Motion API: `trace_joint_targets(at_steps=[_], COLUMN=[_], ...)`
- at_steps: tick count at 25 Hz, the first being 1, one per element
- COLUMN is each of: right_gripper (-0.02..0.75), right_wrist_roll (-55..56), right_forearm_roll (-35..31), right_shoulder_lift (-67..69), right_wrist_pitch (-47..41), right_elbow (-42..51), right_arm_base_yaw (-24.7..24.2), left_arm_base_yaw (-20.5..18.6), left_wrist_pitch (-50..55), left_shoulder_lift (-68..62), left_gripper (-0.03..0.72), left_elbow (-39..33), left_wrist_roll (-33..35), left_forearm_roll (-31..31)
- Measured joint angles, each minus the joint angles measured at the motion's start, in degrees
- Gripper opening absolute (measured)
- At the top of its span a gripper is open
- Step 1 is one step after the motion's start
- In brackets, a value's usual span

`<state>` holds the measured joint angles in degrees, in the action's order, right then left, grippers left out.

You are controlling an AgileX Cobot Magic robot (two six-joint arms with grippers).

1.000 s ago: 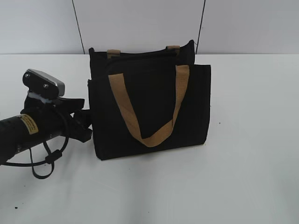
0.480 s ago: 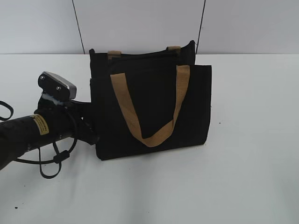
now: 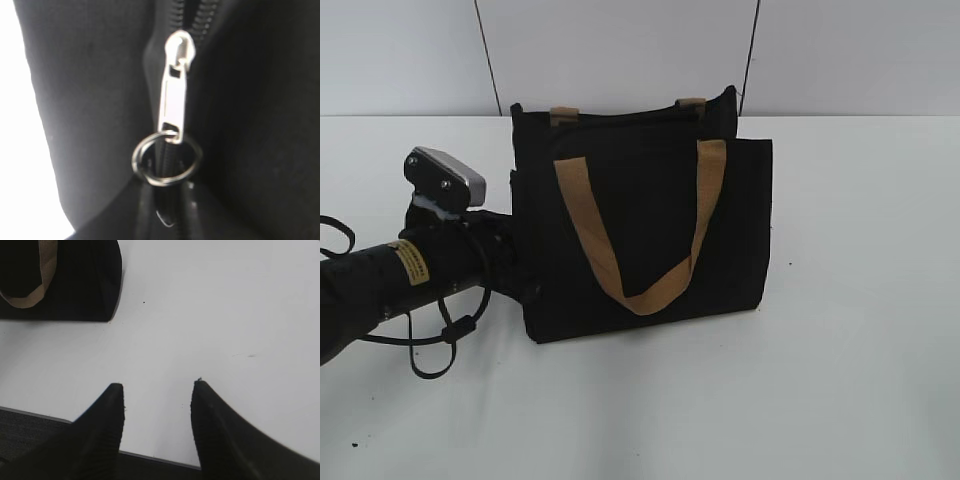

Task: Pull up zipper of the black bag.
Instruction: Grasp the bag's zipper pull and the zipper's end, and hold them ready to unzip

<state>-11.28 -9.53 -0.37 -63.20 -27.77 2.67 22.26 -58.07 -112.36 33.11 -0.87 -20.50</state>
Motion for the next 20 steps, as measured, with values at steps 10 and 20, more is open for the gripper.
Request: trace_joint_targets(at_steps=[10, 20], right_gripper=[0.342, 0.342], right_wrist_roll=[0.0, 0.0], right_forearm_roll=[0.0, 0.0], right_shoulder_lift=[0.0, 0.0], right_wrist_pitch=[0.0, 0.0], right_elbow=[0.0, 0.0], right_arm_base_yaw=[0.0, 0.0], left_arm_base_yaw=[0.0, 0.0], left_wrist_pitch=[11.3, 23.4], left_shoulder_lift=[5.4, 27.1], left_gripper=[-0.002, -0.002], left_elbow=[0.0, 0.0], left_wrist_roll=[-0.8, -0.8], left_forearm_roll=[1.5, 3.6])
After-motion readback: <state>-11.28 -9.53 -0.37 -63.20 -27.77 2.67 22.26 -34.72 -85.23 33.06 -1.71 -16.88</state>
